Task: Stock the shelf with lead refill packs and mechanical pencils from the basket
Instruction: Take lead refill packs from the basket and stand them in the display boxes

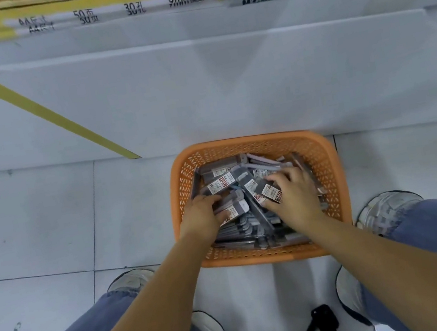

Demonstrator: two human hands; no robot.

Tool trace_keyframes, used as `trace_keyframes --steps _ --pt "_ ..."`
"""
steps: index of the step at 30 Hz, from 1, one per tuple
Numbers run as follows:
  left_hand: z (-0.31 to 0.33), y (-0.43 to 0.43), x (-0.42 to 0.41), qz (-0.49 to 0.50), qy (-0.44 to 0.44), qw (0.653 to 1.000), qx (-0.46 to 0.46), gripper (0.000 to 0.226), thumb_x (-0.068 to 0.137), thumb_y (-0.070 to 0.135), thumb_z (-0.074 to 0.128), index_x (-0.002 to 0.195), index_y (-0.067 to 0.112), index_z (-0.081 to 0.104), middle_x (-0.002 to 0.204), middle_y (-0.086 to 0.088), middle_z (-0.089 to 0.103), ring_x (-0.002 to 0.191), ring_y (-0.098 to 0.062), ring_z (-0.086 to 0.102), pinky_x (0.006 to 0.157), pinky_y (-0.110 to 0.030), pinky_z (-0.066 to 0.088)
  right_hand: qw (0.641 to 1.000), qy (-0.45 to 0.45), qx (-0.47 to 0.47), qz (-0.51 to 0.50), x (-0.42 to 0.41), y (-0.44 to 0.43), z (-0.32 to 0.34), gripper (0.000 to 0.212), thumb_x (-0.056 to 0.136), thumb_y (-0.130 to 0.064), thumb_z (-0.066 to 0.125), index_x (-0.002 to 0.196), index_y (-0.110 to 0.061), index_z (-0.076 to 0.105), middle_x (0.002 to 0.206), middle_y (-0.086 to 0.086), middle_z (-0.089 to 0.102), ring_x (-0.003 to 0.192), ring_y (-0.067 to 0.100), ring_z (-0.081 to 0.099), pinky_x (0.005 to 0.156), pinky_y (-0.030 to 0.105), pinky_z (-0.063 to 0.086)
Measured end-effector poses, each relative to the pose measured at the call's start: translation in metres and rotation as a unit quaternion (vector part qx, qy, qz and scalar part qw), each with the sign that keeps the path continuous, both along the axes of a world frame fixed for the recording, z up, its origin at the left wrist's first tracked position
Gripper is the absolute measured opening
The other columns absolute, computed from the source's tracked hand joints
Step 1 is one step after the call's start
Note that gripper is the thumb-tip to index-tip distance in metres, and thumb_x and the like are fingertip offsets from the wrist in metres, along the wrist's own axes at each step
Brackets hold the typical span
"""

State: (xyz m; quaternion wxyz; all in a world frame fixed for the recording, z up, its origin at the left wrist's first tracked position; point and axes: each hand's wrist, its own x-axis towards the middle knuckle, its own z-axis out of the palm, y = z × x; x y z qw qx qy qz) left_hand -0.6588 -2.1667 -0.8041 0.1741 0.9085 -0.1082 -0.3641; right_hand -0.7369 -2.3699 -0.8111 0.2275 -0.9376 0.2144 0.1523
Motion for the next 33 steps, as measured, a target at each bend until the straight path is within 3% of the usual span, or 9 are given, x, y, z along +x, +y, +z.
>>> trace_keyframes --steps 4,8,12,16,20,24,26,29,33 --pt "-0.005 -0.002 -0.004 -0.031 0.013 0.999 0.012 0.070 0.089 0.048 0.069 0.149 0.024 0.042 0.152 -0.003 0.044 0.141 -0.027 0.031 0.119 -0.038 0.023 1.000 -0.001 -0.002 -0.018 -0.006 -0.009 -0.007 0.078 0.072 -0.046 0.079 0.136 -0.024 0.041 0.141 0.003 0.040 0.132 0.025 0.037 0.112 0.042 0.031" --pt "-0.008 -0.004 -0.003 -0.018 0.000 1.000 -0.002 0.075 0.082 0.042 0.079 0.147 0.024 0.046 0.149 -0.002 0.050 0.138 -0.026 0.037 0.118 -0.038 0.029 0.999 0.037 0.024 -0.016 0.004 -0.015 -0.003 0.066 0.072 -0.043 0.081 0.124 -0.019 0.050 0.120 0.003 0.057 0.112 0.022 0.052 0.100 0.039 0.044" --pt "-0.007 -0.006 0.002 -0.035 0.000 0.999 0.017 0.058 0.083 0.042 0.077 0.135 0.024 0.057 0.133 -0.002 0.059 0.125 -0.026 0.045 0.108 -0.040 0.038 0.994 0.080 0.019 0.069 0.013 -0.020 0.003 0.048 0.078 -0.043 0.076 0.116 -0.019 0.059 0.122 0.002 0.061 0.108 0.020 0.055 0.094 0.036 0.046" --pt "-0.002 -0.007 0.006 0.043 0.037 0.998 -0.035 0.016 0.093 0.038 0.068 0.095 0.024 0.063 0.105 -0.004 0.069 0.093 -0.020 0.063 0.087 -0.039 0.055 0.991 0.092 0.091 0.023 0.013 -0.023 0.008 0.054 0.088 -0.032 0.069 0.134 -0.012 0.052 0.138 0.007 0.055 0.121 0.025 0.054 0.096 0.034 0.044" --pt "0.013 -0.008 0.004 0.149 0.104 0.970 -0.160 0.026 0.097 0.035 0.063 0.119 0.021 0.063 0.109 -0.001 0.072 0.100 -0.021 0.068 0.093 -0.043 0.055 0.976 0.054 0.200 -0.063 0.018 -0.025 0.021 0.039 0.091 -0.025 0.065 0.129 -0.016 0.058 0.122 0.001 0.065 0.107 0.020 0.062 0.088 0.032 0.048" --pt "0.032 -0.015 0.001 0.226 0.138 0.935 -0.236 0.015 0.096 0.036 0.065 0.108 0.027 0.064 0.099 -0.003 0.075 0.091 -0.019 0.072 0.086 -0.038 0.057 0.948 0.008 0.291 -0.130 0.023 -0.027 0.043 0.029 0.091 -0.020 0.065 0.119 -0.024 0.063 0.102 -0.013 0.068 0.087 0.001 0.061 0.068 0.019 0.044" --pt "0.042 -0.022 -0.001 0.257 0.163 0.916 -0.261 0.016 0.094 0.036 0.068 0.105 0.025 0.066 0.088 -0.007 0.074 0.078 -0.017 0.068 0.078 -0.035 0.058 0.933 -0.007 0.326 -0.152 0.024 -0.027 0.054 0.027 0.091 -0.021 0.065 0.117 -0.029 0.063 0.095 -0.021 0.066 0.085 -0.005 0.060 0.067 0.018 0.043" --pt "0.055 -0.032 -0.008 0.275 0.217 0.886 -0.304 0.022 0.093 0.032 0.070 0.109 0.019 0.065 0.072 0.001 0.073 0.064 -0.006 0.066 0.061 -0.021 0.056 0.899 -0.020 0.391 -0.194 0.022 -0.022 0.070 0.021 0.089 -0.022 0.068 0.108 -0.032 0.064 0.102 -0.012 0.072 0.092 0.005 0.066 0.079 0.028 0.051" --pt "0.072 -0.039 -0.018 0.291 0.242 0.861 -0.339 0.033 0.088 0.038 0.075 0.118 0.028 0.066 0.110 0.002 0.077 0.108 -0.020 0.069 0.098 -0.043 0.054 0.833 -0.045 0.504 -0.223 0.018 -0.010 0.092 0.025 0.088 -0.016 0.069 0.112 -0.025 0.066 0.105 -0.004 0.075 0.100 0.016 0.070 0.087 0.035 0.053"
